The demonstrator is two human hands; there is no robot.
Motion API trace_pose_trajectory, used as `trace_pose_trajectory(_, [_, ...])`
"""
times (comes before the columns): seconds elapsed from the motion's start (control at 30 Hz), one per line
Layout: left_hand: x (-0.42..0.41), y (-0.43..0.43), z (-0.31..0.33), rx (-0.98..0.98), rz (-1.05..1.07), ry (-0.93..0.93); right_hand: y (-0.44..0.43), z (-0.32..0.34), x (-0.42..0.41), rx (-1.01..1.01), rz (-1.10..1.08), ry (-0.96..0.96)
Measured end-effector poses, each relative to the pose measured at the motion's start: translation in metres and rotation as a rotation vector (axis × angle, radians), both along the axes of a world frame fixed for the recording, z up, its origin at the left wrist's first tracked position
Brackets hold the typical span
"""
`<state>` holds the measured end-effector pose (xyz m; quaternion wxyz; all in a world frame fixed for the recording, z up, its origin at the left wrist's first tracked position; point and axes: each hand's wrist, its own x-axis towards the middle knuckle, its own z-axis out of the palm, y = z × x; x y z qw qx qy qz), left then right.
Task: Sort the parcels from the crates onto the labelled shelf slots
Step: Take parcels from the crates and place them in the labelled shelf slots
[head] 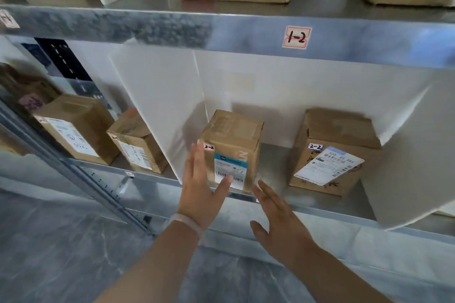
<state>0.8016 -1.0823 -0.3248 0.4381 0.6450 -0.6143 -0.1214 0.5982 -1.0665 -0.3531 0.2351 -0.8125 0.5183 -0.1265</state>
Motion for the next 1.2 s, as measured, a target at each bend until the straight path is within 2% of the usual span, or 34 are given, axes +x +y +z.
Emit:
trace_pose_trajectory(0.37, [0.013,-0.016,-0.006,-0.030,-0.241,0.083,-0.014,-0.005,0.020,-0.013,-0.151,-0.006])
trace_pose_trajectory(0.8, [-0.003,-0.045,-0.008,-0.014,-0.212,0.048,-0.042,-0.008,0.008,-0.001,-0.193,-0.008])
trace_pose_trajectory(1.0, [0.002,-0.043,-0.002,0.007,-0.230,0.027,-0.041,-0.004,0.007,-0.034,-0.181,0.008])
trace_pose_trajectory(1.2, [0.023,-0.015,0.010,0.020,-0.294,-0.081,-0.012,0.010,0.025,-0.146,-0.210,0.018])
